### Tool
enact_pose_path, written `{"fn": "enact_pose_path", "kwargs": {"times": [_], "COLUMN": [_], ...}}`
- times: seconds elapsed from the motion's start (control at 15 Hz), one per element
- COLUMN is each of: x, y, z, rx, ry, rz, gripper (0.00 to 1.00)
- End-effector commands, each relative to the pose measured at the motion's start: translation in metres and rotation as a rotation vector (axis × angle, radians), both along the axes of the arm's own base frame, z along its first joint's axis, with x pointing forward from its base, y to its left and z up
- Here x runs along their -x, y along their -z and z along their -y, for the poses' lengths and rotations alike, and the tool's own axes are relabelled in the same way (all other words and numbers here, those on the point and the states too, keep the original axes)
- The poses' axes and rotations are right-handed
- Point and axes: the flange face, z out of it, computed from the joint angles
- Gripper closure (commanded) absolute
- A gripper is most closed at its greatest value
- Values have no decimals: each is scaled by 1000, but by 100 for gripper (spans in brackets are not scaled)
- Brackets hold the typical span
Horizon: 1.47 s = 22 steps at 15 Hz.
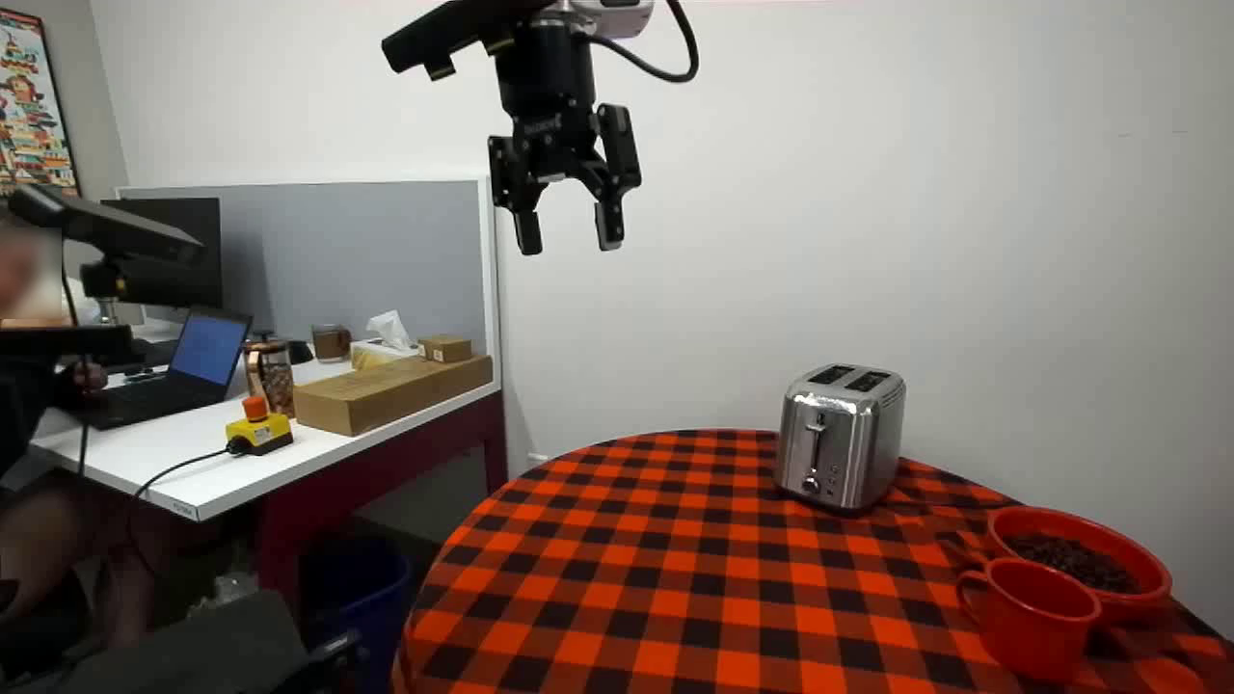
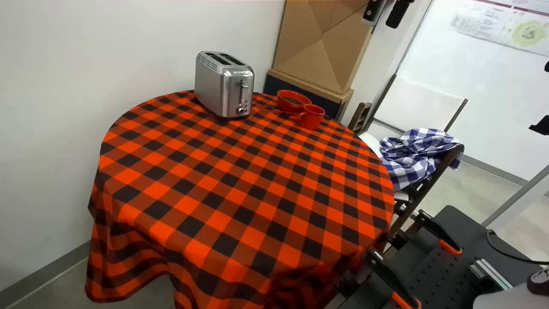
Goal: Push down the toaster lever
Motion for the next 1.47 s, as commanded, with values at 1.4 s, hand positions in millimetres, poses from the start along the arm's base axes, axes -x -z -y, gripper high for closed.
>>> {"fn": "enact_pose_path", "kwargs": {"times": [1.4], "x": [-258], "y": [106], "z": [109], "rx": [7], "ry": [-242], "rz": [174], "gripper": [0]}}
